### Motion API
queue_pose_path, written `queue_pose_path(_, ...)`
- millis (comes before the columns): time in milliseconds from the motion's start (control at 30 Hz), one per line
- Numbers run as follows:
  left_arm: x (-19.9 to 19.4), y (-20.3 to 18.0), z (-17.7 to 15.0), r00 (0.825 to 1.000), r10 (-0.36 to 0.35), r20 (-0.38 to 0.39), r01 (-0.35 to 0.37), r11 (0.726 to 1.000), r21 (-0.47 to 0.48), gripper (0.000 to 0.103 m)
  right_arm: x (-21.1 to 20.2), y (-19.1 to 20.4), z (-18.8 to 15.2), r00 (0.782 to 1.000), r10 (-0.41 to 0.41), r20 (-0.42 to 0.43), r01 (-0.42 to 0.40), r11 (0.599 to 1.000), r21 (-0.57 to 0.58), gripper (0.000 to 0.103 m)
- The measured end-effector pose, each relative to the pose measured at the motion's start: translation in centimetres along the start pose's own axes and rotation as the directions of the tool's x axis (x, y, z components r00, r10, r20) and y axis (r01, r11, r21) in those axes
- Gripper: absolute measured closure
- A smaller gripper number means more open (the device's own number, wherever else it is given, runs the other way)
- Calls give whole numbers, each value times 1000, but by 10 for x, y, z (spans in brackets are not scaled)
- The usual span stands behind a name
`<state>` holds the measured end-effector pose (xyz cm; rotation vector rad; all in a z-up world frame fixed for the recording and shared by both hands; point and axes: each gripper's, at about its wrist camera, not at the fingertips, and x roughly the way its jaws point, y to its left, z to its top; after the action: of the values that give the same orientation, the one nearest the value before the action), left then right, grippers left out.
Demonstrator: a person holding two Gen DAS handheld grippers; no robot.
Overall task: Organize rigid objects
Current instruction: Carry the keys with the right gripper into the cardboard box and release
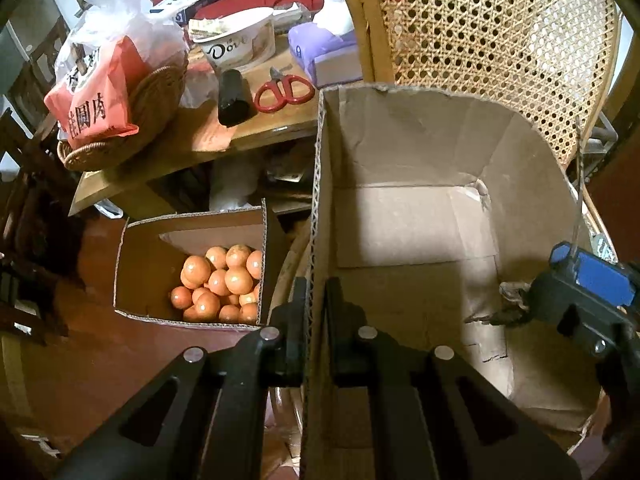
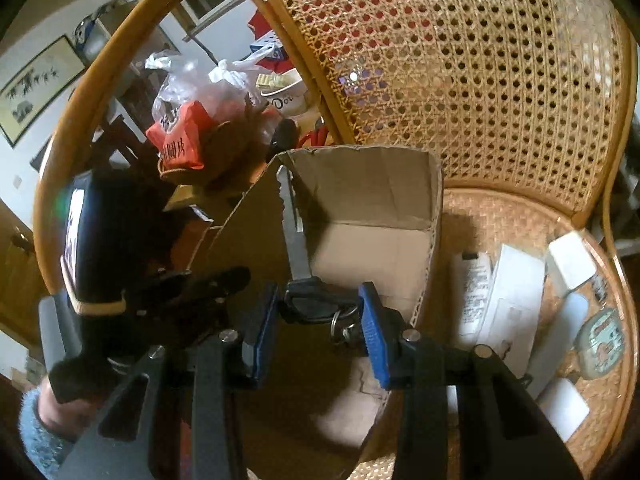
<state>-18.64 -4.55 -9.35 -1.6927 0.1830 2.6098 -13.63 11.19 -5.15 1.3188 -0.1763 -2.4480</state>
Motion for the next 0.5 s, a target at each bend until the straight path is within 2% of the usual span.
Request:
queue_pose_path(267,4,-1,0,1000,6,0,-6,1000,9,94,-7,-3,2,1000,21,4,-21,999,33,59)
queue_pose_path(333,4,-1,0,1000,6,0,-6,1000,14,94,-13,-4,3,999,34,13,-34,999,43,56)
queue_pose_path(400,5,0,0,1000,3,-5,-3,1000,14,93,-21,-6,4,999,29,31,-30,998,47,46)
queue_pose_path(500,7,1,0,1000,-4,-12,4,1000,11,93,-37,-10,5,998,22,60,-25,998,49,40)
